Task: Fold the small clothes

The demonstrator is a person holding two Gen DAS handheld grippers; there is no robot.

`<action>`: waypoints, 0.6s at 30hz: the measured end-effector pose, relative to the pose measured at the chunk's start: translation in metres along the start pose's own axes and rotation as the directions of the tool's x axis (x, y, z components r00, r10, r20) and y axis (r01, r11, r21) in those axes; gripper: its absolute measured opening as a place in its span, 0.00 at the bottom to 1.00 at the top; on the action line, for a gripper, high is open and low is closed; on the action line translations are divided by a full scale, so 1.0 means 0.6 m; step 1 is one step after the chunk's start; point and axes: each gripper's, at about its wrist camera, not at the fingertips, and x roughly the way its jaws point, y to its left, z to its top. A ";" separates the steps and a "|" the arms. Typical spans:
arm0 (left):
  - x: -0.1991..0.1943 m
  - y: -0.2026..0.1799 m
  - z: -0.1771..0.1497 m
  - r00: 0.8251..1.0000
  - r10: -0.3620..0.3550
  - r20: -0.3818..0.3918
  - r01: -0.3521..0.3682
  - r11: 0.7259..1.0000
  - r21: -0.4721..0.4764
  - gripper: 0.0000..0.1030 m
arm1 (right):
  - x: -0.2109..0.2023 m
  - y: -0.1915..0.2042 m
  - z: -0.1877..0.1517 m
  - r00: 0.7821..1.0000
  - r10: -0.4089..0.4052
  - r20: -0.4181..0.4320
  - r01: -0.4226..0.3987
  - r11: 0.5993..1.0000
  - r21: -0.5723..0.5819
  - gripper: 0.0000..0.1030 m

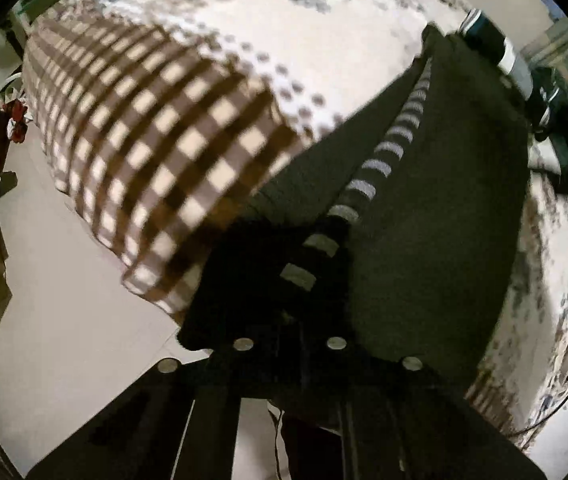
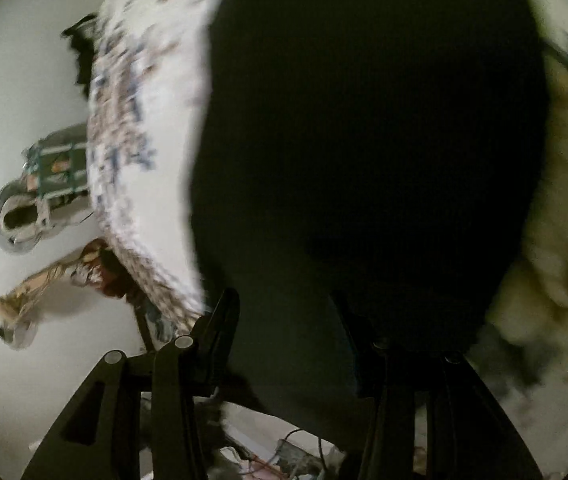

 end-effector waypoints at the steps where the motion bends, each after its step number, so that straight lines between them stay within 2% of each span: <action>1: -0.012 0.003 0.004 1.000 -0.012 0.006 0.012 1.000 -0.003 0.04 | -0.010 -0.025 -0.010 1.000 -0.014 0.009 0.014 1.000 0.013 0.46; 3: -0.029 0.016 0.016 1.000 -0.019 0.015 0.020 1.000 -0.016 0.04 | -0.018 -0.055 -0.029 1.000 -0.025 0.017 0.024 0.999 0.034 0.46; 6: -0.026 0.051 0.030 1.000 -0.016 0.024 0.017 0.999 -0.028 0.05 | -0.015 -0.089 -0.057 1.000 0.004 0.010 -0.005 0.997 0.071 0.46; 9: -0.007 0.061 0.047 0.997 -0.072 -0.027 0.071 0.997 -0.012 0.07 | -0.003 -0.108 -0.094 0.999 0.038 -0.010 -0.037 0.995 0.095 0.48; 10: 0.008 0.064 0.050 0.991 -0.106 -0.084 0.105 0.994 -0.023 0.09 | 0.004 -0.112 -0.108 0.999 0.039 -0.021 -0.037 0.995 0.097 0.51; 12: 0.018 0.067 0.050 0.979 -0.142 -0.144 0.135 0.989 -0.057 0.16 | 0.013 -0.117 -0.133 0.999 0.045 -0.031 -0.042 0.995 0.088 0.56; 13: 0.019 0.072 0.046 0.975 -0.159 -0.155 0.151 0.987 -0.063 0.23 | 0.023 -0.117 -0.151 0.998 0.044 -0.043 -0.041 0.996 0.078 0.56; 16: 0.005 0.083 0.030 0.973 -0.183 -0.143 0.176 0.983 -0.060 0.36 | 0.056 -0.119 -0.209 0.996 0.054 -0.077 -0.048 0.996 0.073 0.56; 17: 0.005 0.085 0.022 0.971 -0.183 -0.153 0.178 0.983 -0.050 0.47 | 0.067 -0.124 -0.233 0.994 0.058 -0.093 -0.052 0.996 0.075 0.56; 18: 0.007 0.084 0.015 0.971 -0.180 -0.160 0.176 0.984 -0.041 0.52 | 0.079 -0.130 -0.256 0.992 0.062 -0.107 -0.053 0.995 0.083 0.56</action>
